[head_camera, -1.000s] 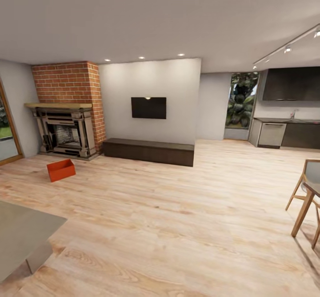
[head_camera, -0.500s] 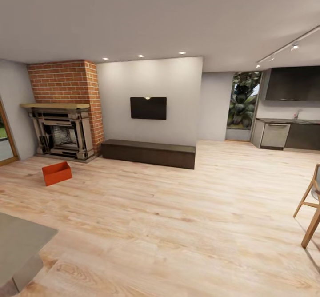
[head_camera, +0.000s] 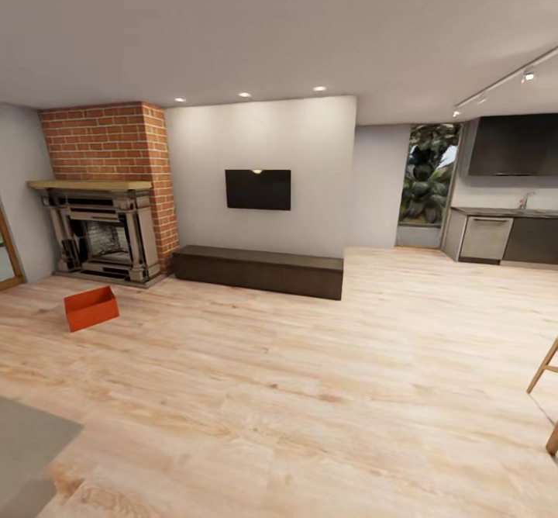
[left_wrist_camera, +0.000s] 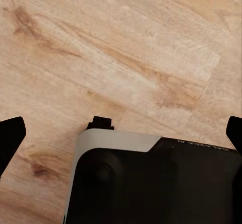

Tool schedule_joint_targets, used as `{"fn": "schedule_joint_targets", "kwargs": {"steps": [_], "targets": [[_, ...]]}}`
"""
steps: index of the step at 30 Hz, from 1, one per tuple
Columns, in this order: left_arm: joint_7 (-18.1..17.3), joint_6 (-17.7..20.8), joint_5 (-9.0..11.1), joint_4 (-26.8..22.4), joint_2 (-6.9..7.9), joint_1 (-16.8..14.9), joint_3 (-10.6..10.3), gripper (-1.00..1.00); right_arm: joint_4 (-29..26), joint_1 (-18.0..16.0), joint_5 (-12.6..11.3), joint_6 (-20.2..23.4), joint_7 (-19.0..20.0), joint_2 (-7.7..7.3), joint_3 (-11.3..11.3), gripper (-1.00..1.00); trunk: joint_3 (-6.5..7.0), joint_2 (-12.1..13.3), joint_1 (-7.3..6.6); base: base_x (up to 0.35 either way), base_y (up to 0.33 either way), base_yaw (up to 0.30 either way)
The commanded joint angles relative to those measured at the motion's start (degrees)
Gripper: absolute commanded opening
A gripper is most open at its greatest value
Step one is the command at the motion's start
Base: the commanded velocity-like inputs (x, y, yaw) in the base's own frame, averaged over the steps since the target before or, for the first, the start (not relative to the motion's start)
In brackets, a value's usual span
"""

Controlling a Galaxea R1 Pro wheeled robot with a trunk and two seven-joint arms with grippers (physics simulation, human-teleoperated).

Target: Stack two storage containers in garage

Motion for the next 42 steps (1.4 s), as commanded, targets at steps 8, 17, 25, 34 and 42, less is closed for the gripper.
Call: {"fn": "schedule_joint_targets", "kwargs": {"steps": [8, 17, 25, 34, 42], "targets": [[0.0, -0.1, 0.5, 0.1, 0.0, 0.0, -0.5, 1.0, 0.2, -0.1, -0.2, -0.3, -0.1, -0.03, 0.3, 1.0, -0.09, -0.1, 0.05, 0.323, 0.0, 0.09], [0.0, -0.1, 0.5, 0.1, 0.01, 0.0, -0.5, 1.0, 0.2, -0.1, -0.2, -0.3, 0.1, -0.07, 0.3, 1.0, -0.09, -0.1, 0.05, 0.323, 0.0, 0.26], [0.0, -0.1, 0.5, 0.1, 0.0, 0.0, -0.5, 1.0, 0.2, -0.1, -0.3, -0.3, 0.1, -0.08, 0.3, 1.0, -0.09, -0.1, 0.05, 0.323, 0.0, 0.269], [0.0, -0.1, 0.5, 0.1, 0.0, 0.0, -0.5, 1.0, 0.2, -0.1, -0.2, -0.3, -0.1, -0.23, 0.3, 1.0, -0.09, -0.1, 0.05, 0.323, 0.0, 0.134], [0.0, -0.2, 0.5, 0.1, 0.0, 0.0, -0.5, 1.0, 0.2, -0.1, 0.0, -0.3, -0.2, -0.33, 0.5, 1.0, -0.09, -0.1, 0.05, 0.323, 0.0, 0.003]]}}
